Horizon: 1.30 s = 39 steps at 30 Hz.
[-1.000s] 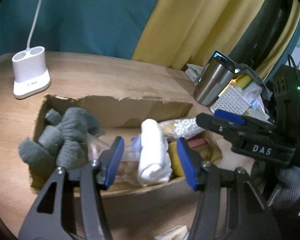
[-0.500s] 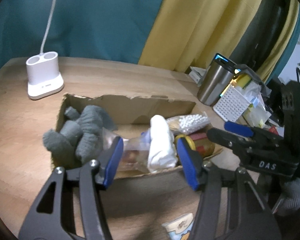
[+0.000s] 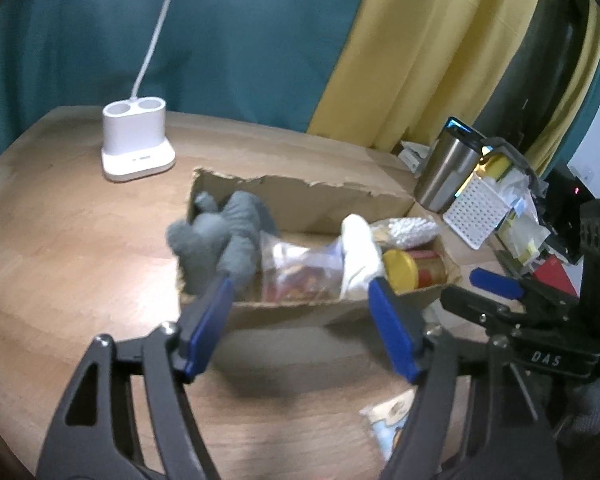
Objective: Organize objects
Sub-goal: 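Release the towel and swab bag into the box with both grippers, then grasp the cartoon tissue pack on the table with the right gripper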
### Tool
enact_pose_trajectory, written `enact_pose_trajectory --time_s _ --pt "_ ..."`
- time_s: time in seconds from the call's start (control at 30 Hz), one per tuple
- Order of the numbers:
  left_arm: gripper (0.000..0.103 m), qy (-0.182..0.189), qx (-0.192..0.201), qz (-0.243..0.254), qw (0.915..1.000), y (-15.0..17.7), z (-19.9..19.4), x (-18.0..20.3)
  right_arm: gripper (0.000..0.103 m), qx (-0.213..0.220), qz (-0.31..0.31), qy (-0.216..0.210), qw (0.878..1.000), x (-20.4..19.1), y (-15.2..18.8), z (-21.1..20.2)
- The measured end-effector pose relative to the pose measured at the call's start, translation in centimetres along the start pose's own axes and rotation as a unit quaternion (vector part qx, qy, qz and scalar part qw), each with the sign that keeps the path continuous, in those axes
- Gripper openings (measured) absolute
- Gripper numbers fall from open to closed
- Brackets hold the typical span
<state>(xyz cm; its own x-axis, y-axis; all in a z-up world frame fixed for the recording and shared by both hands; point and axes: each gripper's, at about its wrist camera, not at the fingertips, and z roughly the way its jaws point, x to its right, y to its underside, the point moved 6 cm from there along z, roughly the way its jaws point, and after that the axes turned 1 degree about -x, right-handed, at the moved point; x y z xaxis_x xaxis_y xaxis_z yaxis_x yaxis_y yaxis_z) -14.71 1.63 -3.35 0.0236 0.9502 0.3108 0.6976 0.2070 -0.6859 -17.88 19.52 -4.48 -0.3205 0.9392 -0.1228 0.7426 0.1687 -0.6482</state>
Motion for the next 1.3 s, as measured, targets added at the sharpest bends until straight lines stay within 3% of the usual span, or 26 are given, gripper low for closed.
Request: enact_pose_trajectory --time_s 0.9,1.3 --pt "0.072 -0.019 -0.018 -0.001 0.9997 4.7 -2.5 -2.6 0.075 -0.033 -0.01 -0.013 0.999 -5.2 7.1 -0.6" --pt "0.072 -0.026 -0.039 0.003 0.9989 7.5 -2.9 -3.4 0.075 -0.047 -0.004 -0.013 0.999 -5.6 10.0 -1.3"
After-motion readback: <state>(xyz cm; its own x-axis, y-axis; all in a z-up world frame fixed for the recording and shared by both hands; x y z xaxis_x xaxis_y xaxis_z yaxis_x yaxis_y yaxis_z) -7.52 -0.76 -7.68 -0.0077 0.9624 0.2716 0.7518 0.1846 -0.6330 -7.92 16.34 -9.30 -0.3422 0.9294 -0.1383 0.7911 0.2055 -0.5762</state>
